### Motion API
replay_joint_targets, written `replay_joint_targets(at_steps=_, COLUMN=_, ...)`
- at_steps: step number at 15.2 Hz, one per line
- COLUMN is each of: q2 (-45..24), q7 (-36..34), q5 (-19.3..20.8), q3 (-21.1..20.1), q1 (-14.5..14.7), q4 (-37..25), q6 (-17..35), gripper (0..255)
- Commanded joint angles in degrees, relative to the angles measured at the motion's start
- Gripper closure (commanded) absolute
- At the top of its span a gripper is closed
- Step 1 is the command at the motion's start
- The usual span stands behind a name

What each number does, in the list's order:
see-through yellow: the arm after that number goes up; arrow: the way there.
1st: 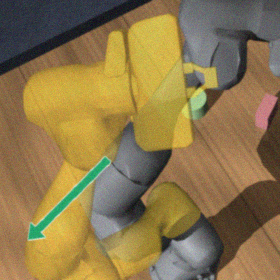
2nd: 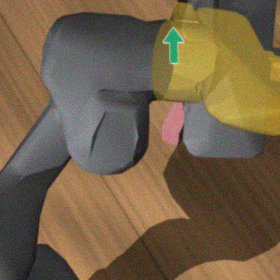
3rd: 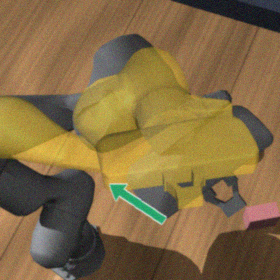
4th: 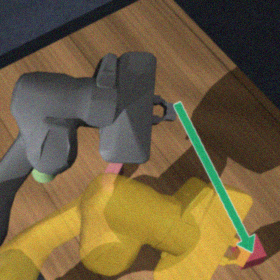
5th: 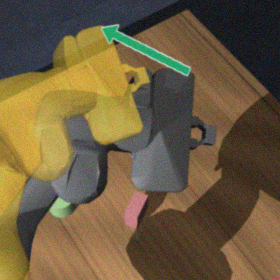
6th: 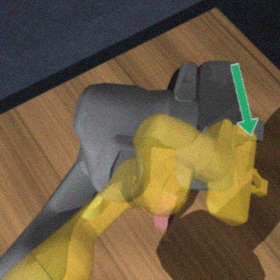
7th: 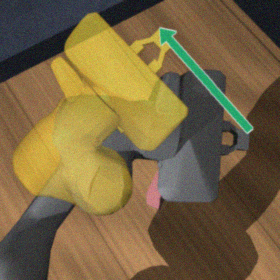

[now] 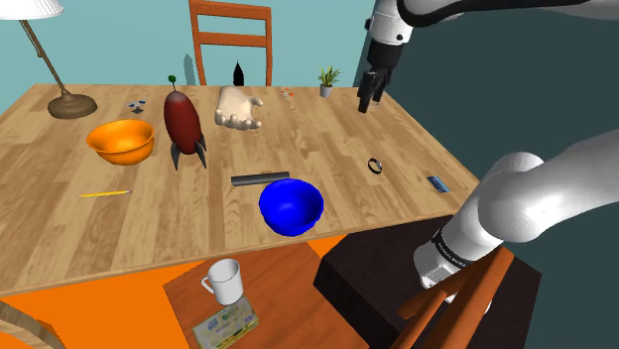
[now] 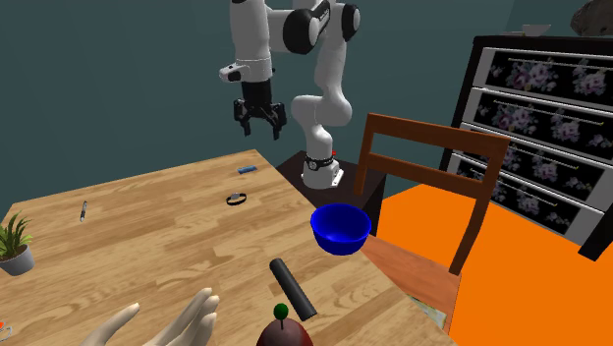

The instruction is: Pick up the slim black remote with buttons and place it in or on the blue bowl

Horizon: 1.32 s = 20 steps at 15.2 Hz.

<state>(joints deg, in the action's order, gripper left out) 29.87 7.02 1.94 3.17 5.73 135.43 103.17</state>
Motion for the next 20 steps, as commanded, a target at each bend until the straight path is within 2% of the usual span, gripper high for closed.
replay_joint_targets(at_steps=1, q2=-4.06, q7=2.53, q5=-0.35, q3=0.18, q1=1.15, q4=-0.54, q6=3.58, gripper=0)
replay_joint_targets(at_steps=10, q2=-21.38, q7=14.17, q5=-2.62, q3=0.10, q1=5.31, q4=-4.97, q6=16.15, gripper=0)
replay_joint_targets(at_steps=20, q2=-40.56, q7=25.96, q5=-5.00, q3=-2.98, q1=8.48, q4=-14.58, q6=25.28, gripper=0)
